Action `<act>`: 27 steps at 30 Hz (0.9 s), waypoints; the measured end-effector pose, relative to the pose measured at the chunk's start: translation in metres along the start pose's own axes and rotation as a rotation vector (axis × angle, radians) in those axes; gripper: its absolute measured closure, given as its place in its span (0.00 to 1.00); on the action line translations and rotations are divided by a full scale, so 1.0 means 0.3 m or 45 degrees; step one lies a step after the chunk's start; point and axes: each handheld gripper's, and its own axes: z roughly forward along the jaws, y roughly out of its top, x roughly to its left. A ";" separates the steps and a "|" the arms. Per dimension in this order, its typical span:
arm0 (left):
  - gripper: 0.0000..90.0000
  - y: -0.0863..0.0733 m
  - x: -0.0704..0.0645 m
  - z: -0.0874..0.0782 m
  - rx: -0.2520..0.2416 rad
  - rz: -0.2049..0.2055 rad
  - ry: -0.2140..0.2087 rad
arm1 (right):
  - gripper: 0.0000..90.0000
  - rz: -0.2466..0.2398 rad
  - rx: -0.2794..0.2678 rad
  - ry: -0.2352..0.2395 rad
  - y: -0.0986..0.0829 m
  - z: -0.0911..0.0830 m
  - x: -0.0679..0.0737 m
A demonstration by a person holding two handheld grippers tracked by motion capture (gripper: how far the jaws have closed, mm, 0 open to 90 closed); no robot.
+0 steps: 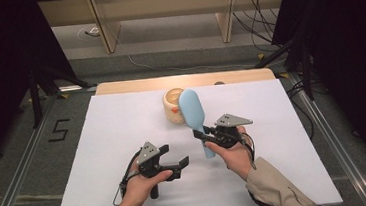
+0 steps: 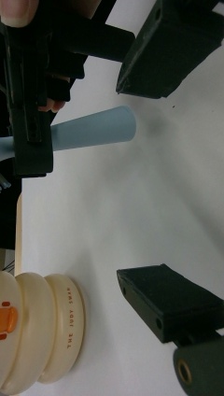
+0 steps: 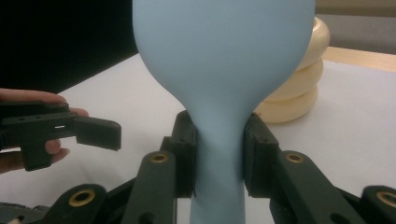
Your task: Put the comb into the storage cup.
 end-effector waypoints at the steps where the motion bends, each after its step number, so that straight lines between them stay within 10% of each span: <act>1: 0.10 0.001 -0.001 0.002 -0.002 0.001 0.000 | 0.78 -0.004 -0.002 -0.003 -0.001 0.001 0.000; 27: 0.16 0.021 -0.036 0.116 0.013 -0.036 -0.058 | 0.78 0.012 -0.002 0.023 -0.004 0.008 0.018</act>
